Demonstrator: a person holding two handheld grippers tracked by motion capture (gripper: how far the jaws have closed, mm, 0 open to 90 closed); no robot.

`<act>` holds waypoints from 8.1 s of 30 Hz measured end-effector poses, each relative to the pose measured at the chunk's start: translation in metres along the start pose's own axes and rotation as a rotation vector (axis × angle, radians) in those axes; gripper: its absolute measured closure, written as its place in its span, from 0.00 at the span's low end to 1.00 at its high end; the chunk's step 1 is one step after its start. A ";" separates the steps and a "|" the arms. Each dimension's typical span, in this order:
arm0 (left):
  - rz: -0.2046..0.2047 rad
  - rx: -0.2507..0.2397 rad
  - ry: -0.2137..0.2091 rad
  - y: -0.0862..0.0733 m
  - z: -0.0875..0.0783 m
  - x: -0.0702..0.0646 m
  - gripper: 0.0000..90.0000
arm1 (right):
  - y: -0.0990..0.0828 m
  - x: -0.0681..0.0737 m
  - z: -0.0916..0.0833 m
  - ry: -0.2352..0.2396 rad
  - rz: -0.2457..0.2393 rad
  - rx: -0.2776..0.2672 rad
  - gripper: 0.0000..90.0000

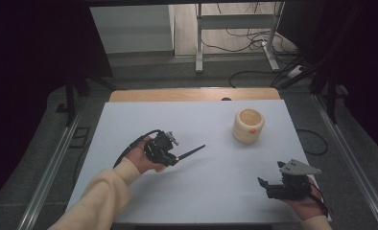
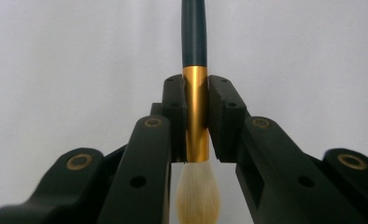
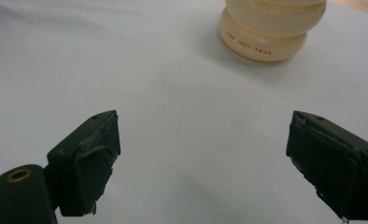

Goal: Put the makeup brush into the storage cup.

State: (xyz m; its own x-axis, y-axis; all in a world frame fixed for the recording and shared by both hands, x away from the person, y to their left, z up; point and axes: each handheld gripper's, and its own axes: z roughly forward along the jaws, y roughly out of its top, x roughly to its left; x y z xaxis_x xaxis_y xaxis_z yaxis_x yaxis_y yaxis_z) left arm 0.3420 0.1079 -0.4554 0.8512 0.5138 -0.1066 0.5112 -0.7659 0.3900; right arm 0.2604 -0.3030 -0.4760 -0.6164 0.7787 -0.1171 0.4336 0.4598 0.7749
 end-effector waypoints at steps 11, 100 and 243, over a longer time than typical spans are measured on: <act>0.022 -0.027 -0.019 0.006 0.001 -0.007 0.87 | 0.004 0.006 0.002 -0.005 -0.024 0.001 0.12; 0.119 -0.035 -0.075 0.046 0.019 -0.039 0.87 | 0.043 0.055 0.032 -0.075 -0.318 0.017 0.14; 0.054 -0.321 -0.006 0.042 -0.012 -0.035 0.30 | 0.067 0.115 0.086 -0.110 -0.851 0.106 0.88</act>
State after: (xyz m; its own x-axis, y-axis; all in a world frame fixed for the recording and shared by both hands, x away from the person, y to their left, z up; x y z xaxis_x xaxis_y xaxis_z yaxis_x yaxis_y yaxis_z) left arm 0.3325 0.0627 -0.4241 0.8775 0.4723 -0.0830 0.4023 -0.6310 0.6633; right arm 0.2750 -0.1463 -0.4910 -0.6944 0.1855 -0.6953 -0.0844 0.9385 0.3347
